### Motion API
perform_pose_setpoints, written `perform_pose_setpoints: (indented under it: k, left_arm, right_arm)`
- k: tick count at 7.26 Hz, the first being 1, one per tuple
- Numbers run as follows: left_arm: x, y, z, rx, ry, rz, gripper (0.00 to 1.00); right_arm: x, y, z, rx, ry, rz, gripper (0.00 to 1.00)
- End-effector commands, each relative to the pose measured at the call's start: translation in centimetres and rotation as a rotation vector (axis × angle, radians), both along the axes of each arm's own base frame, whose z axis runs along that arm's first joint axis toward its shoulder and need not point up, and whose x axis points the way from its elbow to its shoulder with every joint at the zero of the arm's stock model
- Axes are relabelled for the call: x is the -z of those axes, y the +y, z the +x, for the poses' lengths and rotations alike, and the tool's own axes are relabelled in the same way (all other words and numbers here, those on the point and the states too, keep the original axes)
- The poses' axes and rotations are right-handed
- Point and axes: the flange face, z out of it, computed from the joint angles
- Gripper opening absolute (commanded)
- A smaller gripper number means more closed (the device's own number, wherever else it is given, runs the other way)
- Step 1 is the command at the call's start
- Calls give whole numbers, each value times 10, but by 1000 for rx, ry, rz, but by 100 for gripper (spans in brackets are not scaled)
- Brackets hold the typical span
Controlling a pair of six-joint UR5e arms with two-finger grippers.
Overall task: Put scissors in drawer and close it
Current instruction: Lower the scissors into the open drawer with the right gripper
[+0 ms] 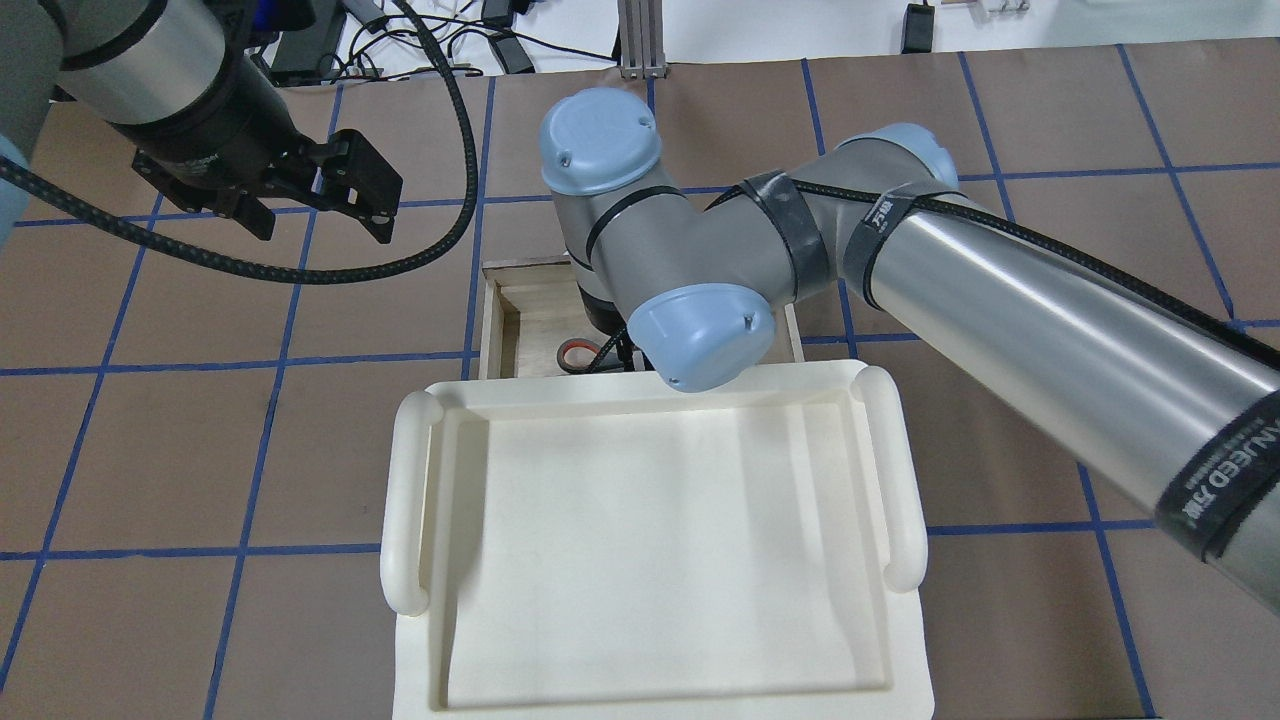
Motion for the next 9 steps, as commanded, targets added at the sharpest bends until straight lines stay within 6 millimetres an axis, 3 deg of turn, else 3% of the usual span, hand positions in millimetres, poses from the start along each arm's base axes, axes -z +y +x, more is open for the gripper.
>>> perform_pose_setpoints:
  k: [1, 4, 5, 7, 9]
  left_arm:
    - [0, 0, 0, 0, -1, -2, 100]
    - [-1, 1, 0, 0, 0, -2, 100]
    - [-1, 1, 0, 0, 0, -2, 100]
    - [-1, 1, 0, 0, 0, -3, 100]
    - [-1, 1, 0, 0, -1, -3, 100]
  right_arm:
    - [3, 2, 0, -3, 3, 7, 0]
    - [9, 13, 6, -14, 15, 26, 0]
    - [13, 14, 5, -17, 18, 35, 6]
    - [10, 12, 3, -30, 38, 33, 96]
    - [-18, -6, 5, -83, 2, -19, 98]
